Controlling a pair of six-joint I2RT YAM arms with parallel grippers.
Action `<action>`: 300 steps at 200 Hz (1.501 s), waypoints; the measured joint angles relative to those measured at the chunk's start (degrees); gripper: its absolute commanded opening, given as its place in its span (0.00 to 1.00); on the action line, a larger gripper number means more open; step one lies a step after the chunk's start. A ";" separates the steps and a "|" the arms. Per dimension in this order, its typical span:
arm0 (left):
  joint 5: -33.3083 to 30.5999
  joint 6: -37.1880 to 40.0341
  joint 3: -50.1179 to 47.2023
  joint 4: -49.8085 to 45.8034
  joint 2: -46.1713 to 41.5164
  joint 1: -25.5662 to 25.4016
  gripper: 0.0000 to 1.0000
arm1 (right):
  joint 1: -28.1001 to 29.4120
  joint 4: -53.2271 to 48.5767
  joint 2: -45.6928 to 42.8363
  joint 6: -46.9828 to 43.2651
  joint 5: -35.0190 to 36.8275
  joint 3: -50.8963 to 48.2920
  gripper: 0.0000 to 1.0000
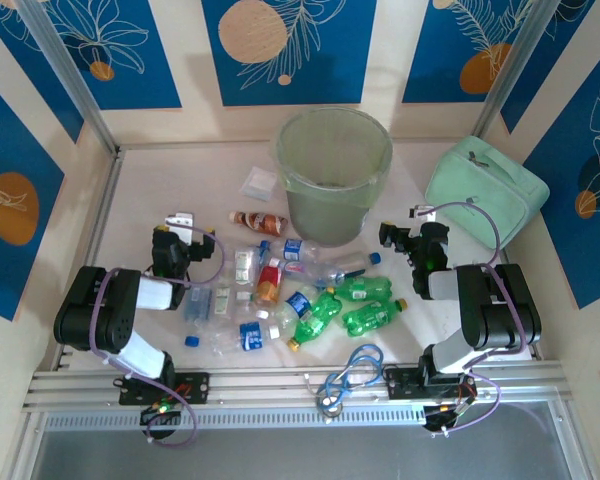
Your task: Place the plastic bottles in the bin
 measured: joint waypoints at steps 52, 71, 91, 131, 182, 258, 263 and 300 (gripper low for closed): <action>-2.25 -0.83 3.06 -10.67 -3.76 -0.04 1.00 | 1.62 -10.43 -5.31 1.18 4.81 2.25 0.99; -9.42 -5.35 12.31 -27.02 -12.00 -0.66 1.00 | 2.14 -34.32 -16.76 9.77 6.40 13.79 0.99; -12.66 -13.68 24.46 -39.60 -21.07 -0.70 0.92 | -0.83 -44.81 -30.34 20.65 5.64 22.49 0.99; -6.97 -28.33 36.30 -54.66 -28.61 -5.18 0.90 | -1.57 -68.28 -38.03 32.98 -1.51 26.05 0.99; 2.47 -36.89 31.45 -67.65 -25.55 -18.01 0.88 | 25.68 -89.26 -28.20 35.43 -7.19 34.12 0.93; 7.96 -39.80 32.94 -69.53 -22.73 -22.43 0.80 | 28.79 -85.42 -18.75 38.69 -16.76 31.71 0.85; 8.33 -39.93 32.96 -69.51 -22.67 -22.43 0.80 | 28.79 -84.96 -18.08 38.84 -17.07 31.50 0.85; 10.14 -41.05 32.98 -69.51 -22.58 -22.47 0.80 | 28.79 -81.70 -13.90 39.19 -18.38 30.62 0.84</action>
